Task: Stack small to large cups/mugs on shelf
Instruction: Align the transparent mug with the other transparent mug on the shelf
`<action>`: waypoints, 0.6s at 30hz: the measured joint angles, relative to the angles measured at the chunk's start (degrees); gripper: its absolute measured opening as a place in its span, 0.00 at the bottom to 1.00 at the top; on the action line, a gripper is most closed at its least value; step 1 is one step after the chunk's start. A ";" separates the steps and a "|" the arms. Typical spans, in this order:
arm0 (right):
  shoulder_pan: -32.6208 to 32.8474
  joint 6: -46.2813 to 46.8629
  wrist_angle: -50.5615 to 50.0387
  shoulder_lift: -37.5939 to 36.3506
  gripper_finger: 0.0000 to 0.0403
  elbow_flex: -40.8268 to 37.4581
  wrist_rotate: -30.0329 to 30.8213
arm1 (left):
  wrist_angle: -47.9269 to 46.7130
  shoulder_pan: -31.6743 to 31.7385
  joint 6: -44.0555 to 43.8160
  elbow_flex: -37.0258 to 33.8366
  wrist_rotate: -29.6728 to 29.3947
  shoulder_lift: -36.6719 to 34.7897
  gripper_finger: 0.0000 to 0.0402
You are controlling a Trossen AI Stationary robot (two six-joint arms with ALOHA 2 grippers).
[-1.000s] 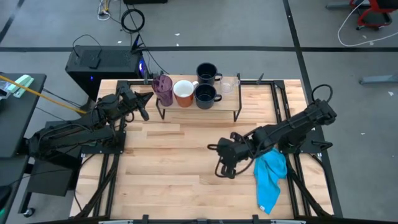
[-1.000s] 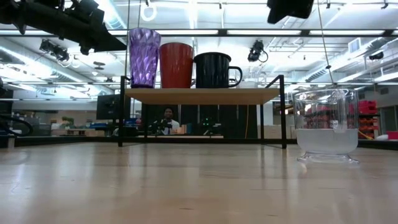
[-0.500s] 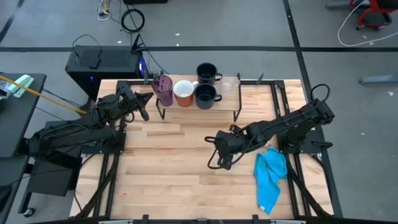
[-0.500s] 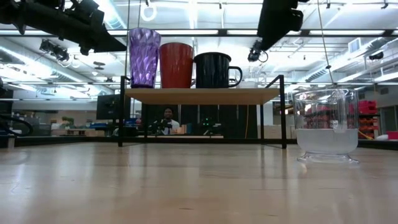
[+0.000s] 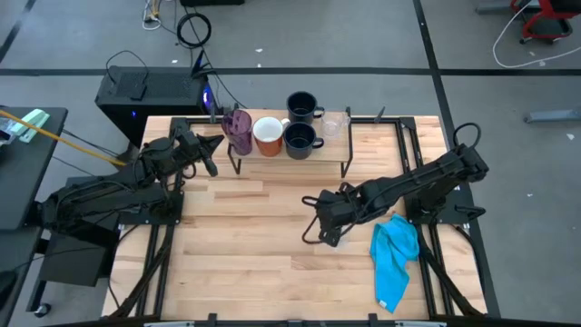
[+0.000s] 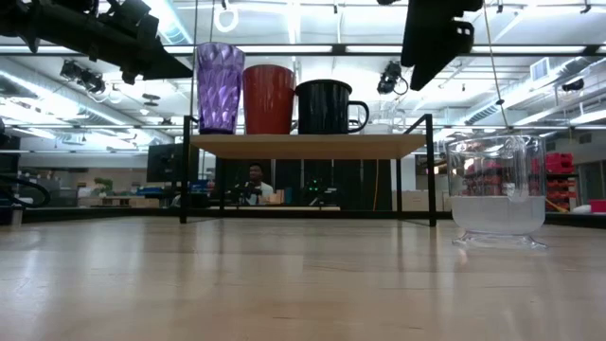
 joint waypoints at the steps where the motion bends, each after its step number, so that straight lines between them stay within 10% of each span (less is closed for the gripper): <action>1: -0.09 1.10 0.03 0.30 0.68 0.00 0.01 | 0.01 0.01 0.00 0.00 0.00 0.01 0.04; 18: -0.35 7.02 -15.13 0.69 0.65 -0.94 -4.55 | -0.20 -0.02 -0.02 0.01 0.00 0.01 0.05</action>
